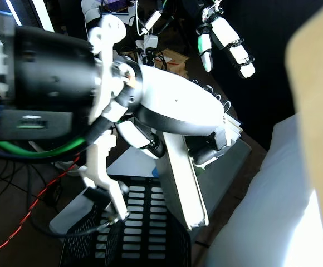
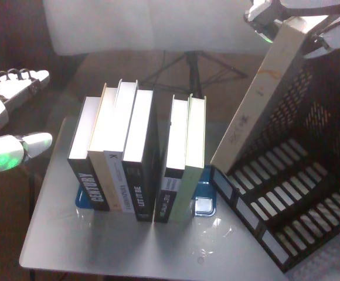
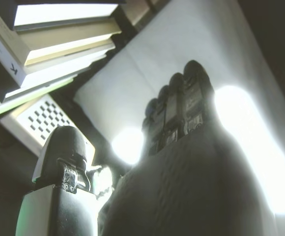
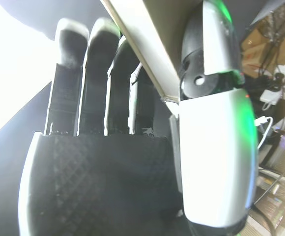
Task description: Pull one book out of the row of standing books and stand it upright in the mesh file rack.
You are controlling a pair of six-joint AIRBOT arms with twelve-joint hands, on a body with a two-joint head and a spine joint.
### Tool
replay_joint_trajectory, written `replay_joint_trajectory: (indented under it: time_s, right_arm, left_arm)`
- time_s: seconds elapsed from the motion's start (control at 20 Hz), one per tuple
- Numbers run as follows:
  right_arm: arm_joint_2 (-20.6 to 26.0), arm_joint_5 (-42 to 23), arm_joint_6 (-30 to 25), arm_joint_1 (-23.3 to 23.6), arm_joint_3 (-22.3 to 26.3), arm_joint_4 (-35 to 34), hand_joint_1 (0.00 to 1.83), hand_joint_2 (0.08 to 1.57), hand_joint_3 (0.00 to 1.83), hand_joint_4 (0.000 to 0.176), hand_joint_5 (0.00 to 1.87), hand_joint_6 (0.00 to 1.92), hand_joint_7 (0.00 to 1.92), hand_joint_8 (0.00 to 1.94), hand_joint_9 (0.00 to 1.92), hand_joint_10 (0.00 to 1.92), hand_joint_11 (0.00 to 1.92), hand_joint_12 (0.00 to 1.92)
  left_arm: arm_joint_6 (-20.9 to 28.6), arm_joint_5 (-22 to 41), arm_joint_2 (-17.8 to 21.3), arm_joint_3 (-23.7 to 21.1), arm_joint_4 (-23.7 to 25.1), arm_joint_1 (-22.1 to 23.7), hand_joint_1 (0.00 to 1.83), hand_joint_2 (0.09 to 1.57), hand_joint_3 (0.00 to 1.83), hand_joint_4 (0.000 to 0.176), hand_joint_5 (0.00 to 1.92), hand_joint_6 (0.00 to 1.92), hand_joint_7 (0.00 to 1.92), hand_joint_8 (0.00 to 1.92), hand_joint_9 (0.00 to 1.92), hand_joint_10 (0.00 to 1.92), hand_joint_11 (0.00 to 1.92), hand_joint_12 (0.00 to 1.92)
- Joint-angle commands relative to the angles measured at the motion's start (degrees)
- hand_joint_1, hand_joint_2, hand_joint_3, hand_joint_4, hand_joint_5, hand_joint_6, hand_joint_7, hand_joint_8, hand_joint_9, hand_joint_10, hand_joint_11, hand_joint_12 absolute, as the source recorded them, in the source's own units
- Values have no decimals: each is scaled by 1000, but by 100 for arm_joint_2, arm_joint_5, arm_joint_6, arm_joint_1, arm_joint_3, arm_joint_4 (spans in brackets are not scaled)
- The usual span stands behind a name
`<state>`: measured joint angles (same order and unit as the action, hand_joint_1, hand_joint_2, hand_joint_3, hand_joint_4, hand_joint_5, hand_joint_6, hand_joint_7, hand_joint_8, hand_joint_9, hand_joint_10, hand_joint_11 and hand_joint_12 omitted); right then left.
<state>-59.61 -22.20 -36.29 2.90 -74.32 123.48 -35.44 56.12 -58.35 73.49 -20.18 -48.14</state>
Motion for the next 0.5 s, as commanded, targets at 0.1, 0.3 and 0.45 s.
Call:
replay_joint_trajectory:
  time_s: [0.1, 0.3, 0.45]
  right_arm:
    - [-61, 422, 19, -82, -89, -3, 1138, 1302, 0, 0, 645, 1418, 693, 1585, 793, 1557, 841, 1786]
    - [-248, 575, 18, -236, -179, 291, 1143, 1285, 0, 0, 597, 1487, 779, 1451, 802, 1392, 757, 1696]
    - [-386, 604, -337, -261, -298, 789, 1123, 1293, 4, 0, 602, 1507, 746, 1479, 723, 1450, 676, 1775]
  left_arm:
    - [40, 726, 114, -16, -60, -5, 355, 1324, 0, 42, 0, 0, 0, 0, 0, 0, 0, 0]
    - [55, 800, 154, -61, -61, -52, 339, 1318, 0, 62, 0, 0, 0, 0, 0, 0, 0, 0]
    - [58, 838, 154, -72, -62, -64, 340, 1314, 0, 70, 0, 0, 0, 0, 0, 0, 0, 0]
